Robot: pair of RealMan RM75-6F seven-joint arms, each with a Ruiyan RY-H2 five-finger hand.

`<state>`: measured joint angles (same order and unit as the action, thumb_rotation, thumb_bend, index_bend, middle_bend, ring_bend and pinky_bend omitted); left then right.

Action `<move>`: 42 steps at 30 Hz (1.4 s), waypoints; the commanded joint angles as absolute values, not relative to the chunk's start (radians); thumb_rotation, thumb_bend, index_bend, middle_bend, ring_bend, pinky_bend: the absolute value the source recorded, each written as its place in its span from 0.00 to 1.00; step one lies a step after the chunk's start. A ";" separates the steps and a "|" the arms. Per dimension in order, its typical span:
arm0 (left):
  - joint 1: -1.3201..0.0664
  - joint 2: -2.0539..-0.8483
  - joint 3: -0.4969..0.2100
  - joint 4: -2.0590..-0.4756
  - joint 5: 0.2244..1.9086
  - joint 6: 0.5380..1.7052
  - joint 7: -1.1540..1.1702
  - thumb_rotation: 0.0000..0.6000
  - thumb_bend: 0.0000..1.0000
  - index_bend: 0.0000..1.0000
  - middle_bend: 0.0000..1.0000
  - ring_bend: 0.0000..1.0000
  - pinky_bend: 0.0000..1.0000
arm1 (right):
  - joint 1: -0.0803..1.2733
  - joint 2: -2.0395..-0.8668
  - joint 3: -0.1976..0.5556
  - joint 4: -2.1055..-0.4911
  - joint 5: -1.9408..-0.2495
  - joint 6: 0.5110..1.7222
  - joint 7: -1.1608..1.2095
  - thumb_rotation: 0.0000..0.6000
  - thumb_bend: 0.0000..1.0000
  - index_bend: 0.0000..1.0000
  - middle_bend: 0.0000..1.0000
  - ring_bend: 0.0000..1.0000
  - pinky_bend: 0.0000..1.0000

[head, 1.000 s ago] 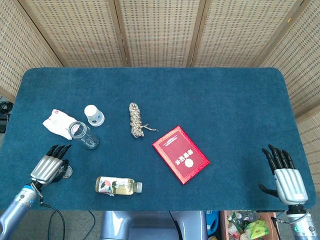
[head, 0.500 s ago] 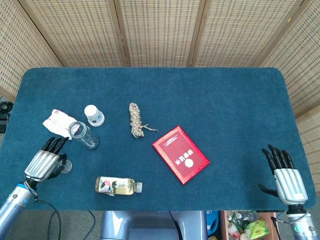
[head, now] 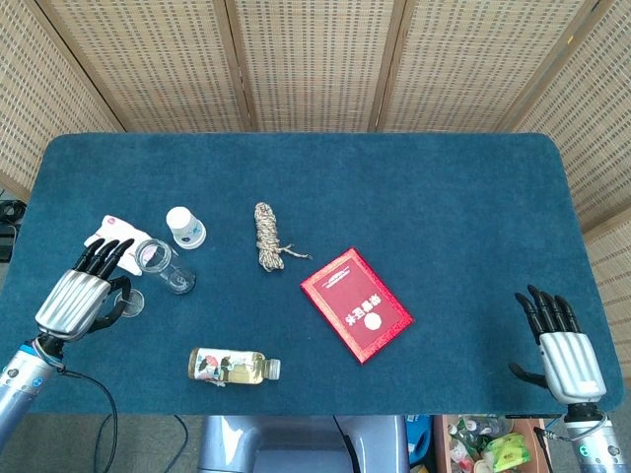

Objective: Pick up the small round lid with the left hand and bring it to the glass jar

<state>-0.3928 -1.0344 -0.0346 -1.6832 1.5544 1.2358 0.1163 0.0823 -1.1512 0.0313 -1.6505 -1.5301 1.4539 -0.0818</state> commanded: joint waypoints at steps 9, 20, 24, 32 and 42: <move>-0.468 -0.911 -0.134 -1.867 1.470 1.183 0.158 1.00 0.45 0.59 0.00 0.00 0.00 | 0.083 -1.152 0.027 -1.654 -1.536 1.452 -0.087 1.00 0.00 0.00 0.00 0.00 0.00; -0.552 -0.899 -0.202 -1.863 1.274 1.063 0.202 1.00 0.45 0.59 0.00 0.00 0.00 | 0.085 -1.152 0.026 -1.652 -1.534 1.446 -0.085 1.00 0.00 0.00 0.00 0.00 0.00; -0.576 -0.915 -0.211 -1.844 1.217 1.034 0.222 1.00 0.45 0.59 0.00 0.00 0.00 | 0.086 -1.152 0.025 -1.651 -1.532 1.443 -0.085 1.00 0.00 0.00 0.00 0.00 0.00; -0.613 -0.954 -0.214 -1.802 1.147 0.997 0.255 1.00 0.45 0.59 0.00 0.00 0.00 | 0.087 -1.152 0.025 -1.649 -1.529 1.439 -0.083 1.00 0.00 0.00 0.00 0.00 0.00; -0.631 -0.988 -0.198 -1.777 1.122 0.990 0.285 1.00 0.45 0.59 0.00 0.00 0.00 | 0.088 -1.153 0.027 -1.648 -1.523 1.436 -0.081 1.00 0.00 0.00 0.00 0.00 0.00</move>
<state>-0.6304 -0.9867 -0.1986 -1.7774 1.1225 0.9897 0.2839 0.0878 -1.1526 0.0273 -1.6479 -1.5229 1.4364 -0.0806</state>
